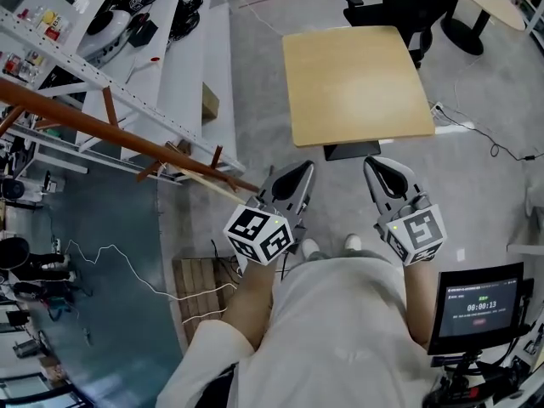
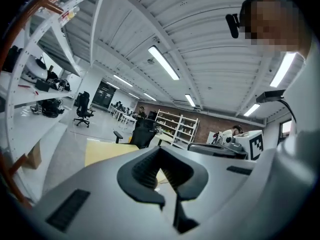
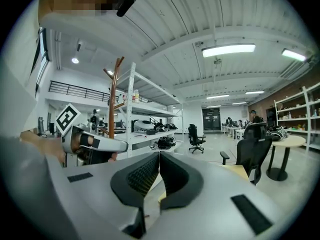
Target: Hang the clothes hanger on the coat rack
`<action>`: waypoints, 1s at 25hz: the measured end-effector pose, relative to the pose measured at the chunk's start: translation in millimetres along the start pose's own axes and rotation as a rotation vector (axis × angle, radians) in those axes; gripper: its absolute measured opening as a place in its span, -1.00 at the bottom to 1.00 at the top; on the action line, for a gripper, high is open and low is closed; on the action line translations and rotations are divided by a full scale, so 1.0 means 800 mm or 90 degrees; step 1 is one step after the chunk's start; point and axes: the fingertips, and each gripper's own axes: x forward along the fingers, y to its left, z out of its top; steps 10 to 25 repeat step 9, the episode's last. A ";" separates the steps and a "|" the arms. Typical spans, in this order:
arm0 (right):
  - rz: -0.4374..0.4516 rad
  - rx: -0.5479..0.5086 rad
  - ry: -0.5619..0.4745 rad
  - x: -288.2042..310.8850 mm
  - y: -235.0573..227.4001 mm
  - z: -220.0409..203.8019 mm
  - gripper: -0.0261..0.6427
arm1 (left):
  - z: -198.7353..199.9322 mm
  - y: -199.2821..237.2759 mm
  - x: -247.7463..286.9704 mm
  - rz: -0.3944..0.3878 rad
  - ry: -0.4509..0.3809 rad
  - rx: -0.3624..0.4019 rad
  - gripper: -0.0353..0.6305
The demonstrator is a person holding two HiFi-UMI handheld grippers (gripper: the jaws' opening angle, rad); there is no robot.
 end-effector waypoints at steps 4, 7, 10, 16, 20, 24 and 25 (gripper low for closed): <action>0.016 0.002 0.006 0.011 0.009 -0.004 -0.89 | -0.003 0.016 -0.012 0.020 -0.004 -0.025 -0.88; 0.030 0.000 0.007 0.024 0.018 -0.004 -0.89 | -0.002 0.030 -0.022 0.035 -0.008 -0.028 -0.88; 0.038 -0.003 0.006 0.033 0.023 -0.002 -0.89 | 0.000 0.039 -0.027 0.045 -0.012 -0.031 -0.88; 0.038 -0.003 0.006 0.033 0.023 -0.002 -0.89 | 0.000 0.039 -0.027 0.045 -0.012 -0.031 -0.88; 0.038 -0.003 0.006 0.033 0.023 -0.002 -0.89 | 0.000 0.039 -0.027 0.045 -0.012 -0.031 -0.88; 0.038 -0.003 0.006 0.033 0.023 -0.002 -0.89 | 0.000 0.039 -0.027 0.045 -0.012 -0.031 -0.88; 0.038 -0.003 0.006 0.033 0.023 -0.002 -0.89 | 0.000 0.039 -0.027 0.045 -0.012 -0.031 -0.88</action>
